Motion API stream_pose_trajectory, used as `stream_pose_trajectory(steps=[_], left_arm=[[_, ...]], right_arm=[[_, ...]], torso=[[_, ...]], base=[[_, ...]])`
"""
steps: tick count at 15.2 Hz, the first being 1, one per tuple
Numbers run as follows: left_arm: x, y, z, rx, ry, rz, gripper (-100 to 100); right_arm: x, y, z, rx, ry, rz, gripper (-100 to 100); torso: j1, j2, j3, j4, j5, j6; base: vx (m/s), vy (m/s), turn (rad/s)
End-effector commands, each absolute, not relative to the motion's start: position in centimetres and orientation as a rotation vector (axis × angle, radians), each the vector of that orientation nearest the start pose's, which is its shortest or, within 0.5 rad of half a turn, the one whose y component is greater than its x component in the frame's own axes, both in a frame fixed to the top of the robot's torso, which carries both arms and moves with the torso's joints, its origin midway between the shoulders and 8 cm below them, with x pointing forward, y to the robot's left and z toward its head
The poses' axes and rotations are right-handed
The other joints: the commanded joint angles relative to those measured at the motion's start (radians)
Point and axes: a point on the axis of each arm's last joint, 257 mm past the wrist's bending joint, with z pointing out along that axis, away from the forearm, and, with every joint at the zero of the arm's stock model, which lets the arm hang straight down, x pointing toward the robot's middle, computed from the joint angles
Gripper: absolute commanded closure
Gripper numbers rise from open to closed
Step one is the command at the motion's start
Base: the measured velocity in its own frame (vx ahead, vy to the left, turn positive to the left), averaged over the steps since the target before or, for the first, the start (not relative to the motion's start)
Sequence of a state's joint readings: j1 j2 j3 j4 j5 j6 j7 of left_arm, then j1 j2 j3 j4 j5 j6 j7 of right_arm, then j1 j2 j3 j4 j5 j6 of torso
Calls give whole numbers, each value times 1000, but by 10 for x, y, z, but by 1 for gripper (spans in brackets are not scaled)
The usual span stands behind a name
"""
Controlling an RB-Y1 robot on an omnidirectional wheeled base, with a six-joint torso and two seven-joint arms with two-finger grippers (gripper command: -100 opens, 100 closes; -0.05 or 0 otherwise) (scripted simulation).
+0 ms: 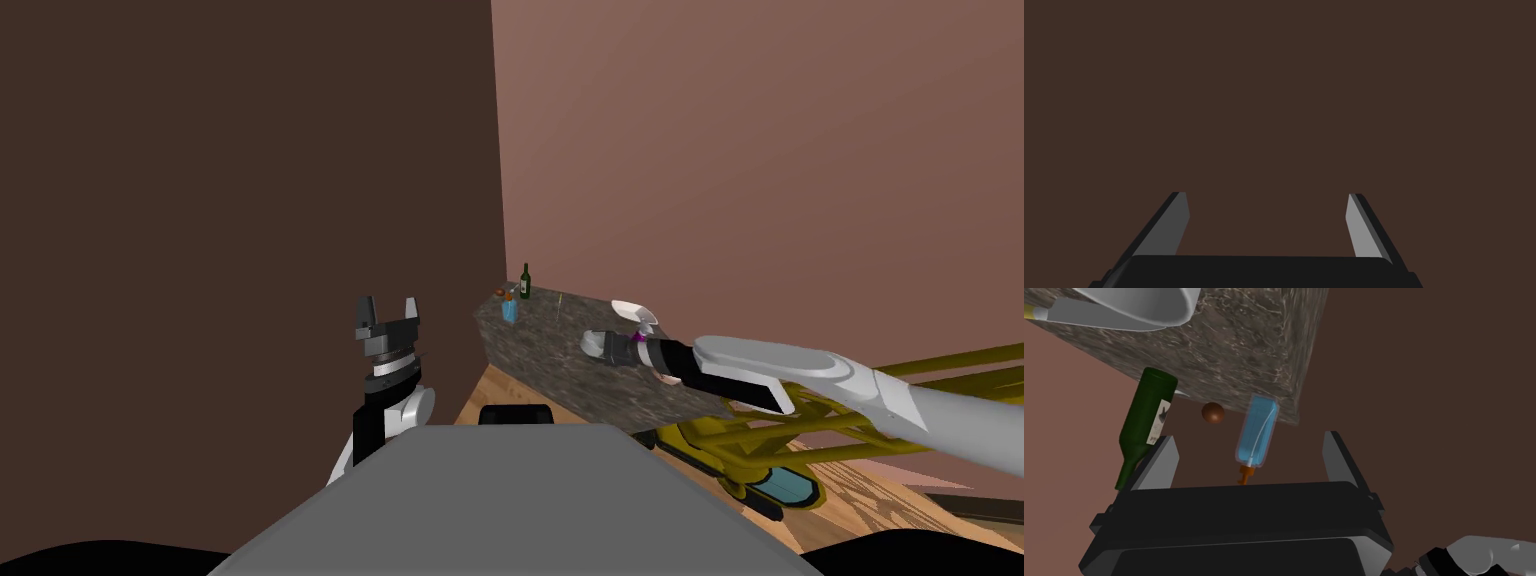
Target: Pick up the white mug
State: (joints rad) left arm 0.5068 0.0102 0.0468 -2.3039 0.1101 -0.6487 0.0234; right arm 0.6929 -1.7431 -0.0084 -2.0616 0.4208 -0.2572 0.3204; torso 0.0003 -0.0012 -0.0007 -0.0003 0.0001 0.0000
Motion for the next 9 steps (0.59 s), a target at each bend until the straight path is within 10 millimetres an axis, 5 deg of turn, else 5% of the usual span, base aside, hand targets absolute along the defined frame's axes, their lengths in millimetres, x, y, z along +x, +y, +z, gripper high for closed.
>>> stream_pose_trajectory(steps=[1, 9], left_arm=[[305, 302, 60, -580, 427, -1374, 0], [305, 302, 60, -580, 427, -1374, 0]], right_arm=[[339, -350, -220, -1262, 1980, 74, -100], [341, -365, -222, -1462, 1981, -19, -100]], torso=[[0, 0, 0, 0, 0, 0], [0, -1, 0, 0, 0, 0]], base=[[11, 3, 59], [13, 0, 27]])
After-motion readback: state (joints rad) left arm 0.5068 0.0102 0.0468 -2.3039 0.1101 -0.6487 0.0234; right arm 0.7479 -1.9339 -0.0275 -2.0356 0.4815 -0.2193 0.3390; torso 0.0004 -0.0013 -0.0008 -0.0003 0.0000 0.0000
